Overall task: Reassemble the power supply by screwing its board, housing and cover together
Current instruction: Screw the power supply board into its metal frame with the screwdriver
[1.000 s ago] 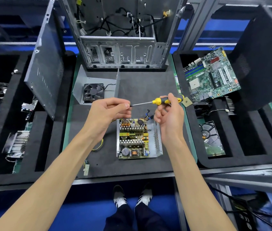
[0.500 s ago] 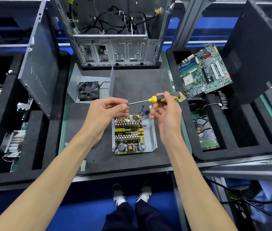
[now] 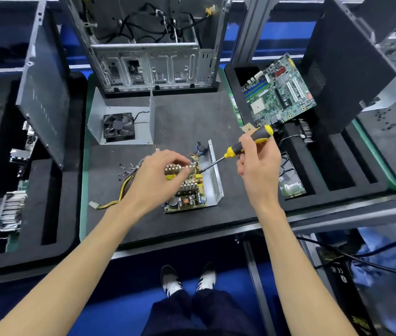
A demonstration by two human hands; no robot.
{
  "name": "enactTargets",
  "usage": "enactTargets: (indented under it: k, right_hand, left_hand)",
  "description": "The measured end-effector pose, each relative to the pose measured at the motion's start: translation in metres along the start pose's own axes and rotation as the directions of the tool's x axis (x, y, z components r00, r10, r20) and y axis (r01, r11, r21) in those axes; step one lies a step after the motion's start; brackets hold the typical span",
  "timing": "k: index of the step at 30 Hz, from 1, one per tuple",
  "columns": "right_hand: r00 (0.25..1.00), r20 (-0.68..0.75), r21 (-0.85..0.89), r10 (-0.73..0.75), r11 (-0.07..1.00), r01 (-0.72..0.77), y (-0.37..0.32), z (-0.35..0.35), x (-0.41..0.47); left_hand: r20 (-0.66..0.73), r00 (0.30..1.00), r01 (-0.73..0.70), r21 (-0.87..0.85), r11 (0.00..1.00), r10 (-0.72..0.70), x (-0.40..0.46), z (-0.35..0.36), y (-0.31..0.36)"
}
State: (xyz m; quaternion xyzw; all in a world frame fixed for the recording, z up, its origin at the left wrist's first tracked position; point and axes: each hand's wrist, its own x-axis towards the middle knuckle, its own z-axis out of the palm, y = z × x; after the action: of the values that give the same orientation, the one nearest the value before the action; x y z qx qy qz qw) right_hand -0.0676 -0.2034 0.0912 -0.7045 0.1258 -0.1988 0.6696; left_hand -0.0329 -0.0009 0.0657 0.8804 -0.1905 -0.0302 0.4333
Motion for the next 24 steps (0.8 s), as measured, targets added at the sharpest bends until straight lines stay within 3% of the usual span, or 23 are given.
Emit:
enactTargets:
  k: [3, 6, 15, 24]
  right_hand:
    - [0.995, 0.039, -0.152, -0.092, 0.984, 0.097, 0.006, -0.004, -0.009]
    - [0.972, 0.152, -0.289, -0.180, 0.932, 0.218, 0.016, -0.010, -0.017]
    - [0.910, 0.372, -0.371, -0.184, 0.869, 0.328, 0.038, -0.019, -0.037]
    - [0.898, 0.417, -0.383, -0.141, 0.869, 0.314, 0.054, -0.021, -0.039]
  left_hand:
    - [0.115, 0.987, -0.140, 0.292, 0.946, 0.111, -0.012, 0.012, -0.009]
    - [0.203, 0.975, -0.169, 0.407, 0.898, 0.091, -0.022, 0.022, -0.017]
    - [0.118, 0.988, -0.134, 0.392, 0.910, 0.095, -0.027, 0.039, -0.026]
    - [0.071, 0.994, -0.104, 0.342, 0.934, 0.085, -0.026, 0.043, -0.031]
